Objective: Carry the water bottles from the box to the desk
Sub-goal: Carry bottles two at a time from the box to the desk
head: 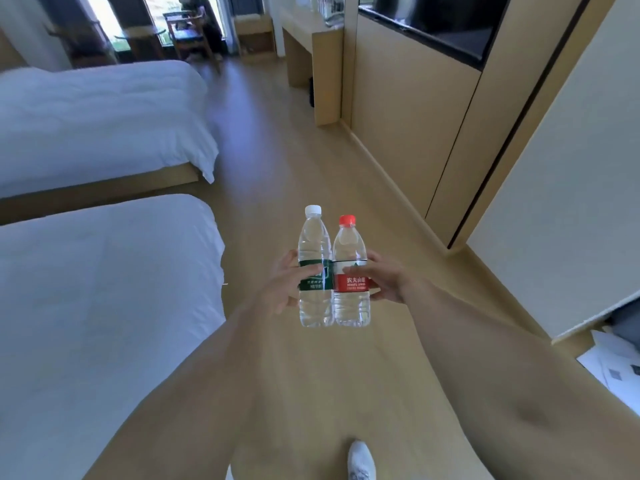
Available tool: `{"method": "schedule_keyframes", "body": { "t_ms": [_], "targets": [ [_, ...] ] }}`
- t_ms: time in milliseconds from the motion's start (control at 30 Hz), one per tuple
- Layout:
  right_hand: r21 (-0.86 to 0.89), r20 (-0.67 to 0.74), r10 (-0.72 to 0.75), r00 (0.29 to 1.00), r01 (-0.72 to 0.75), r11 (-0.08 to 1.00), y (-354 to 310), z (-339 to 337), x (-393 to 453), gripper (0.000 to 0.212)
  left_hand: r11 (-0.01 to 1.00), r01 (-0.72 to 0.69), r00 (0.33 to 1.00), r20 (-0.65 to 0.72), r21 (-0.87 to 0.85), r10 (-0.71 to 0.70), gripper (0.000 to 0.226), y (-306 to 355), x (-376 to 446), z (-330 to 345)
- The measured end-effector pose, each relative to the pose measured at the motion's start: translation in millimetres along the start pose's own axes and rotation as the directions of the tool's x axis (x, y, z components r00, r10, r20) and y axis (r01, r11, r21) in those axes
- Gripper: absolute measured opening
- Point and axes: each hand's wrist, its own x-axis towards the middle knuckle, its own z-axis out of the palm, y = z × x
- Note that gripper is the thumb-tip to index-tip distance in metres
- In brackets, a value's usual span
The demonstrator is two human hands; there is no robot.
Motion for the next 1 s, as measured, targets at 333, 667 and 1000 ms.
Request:
{"method": "schedule_keyframes", "body": {
  "t_ms": [333, 667, 1000],
  "targets": [
    [-0.043, 0.087, 0.047, 0.995, -0.043, 0.998, -63.2, -34.9, 124.6, 0.052, 0.997, 0.022, 0.997, -0.076, -0.067, -0.028, 0.047, 43.7, 114.8, -13.9],
    [-0.052, 0.052, 0.078, 0.996, -0.075, 0.996, -143.8, -46.1, 278.1, 0.052, 0.996, 0.047, 0.998, -0.025, -0.082, -0.049, 0.051, 102.8, 276.2, -72.1],
    [-0.042, 0.034, 0.094, 0.995, -0.093, 0.995, -269.6, -29.0, 430.2, 0.053, 0.997, 0.060, 0.998, 0.002, -0.056, -0.060, 0.057, 209.8, 426.4, -158.5]
  ]
}}
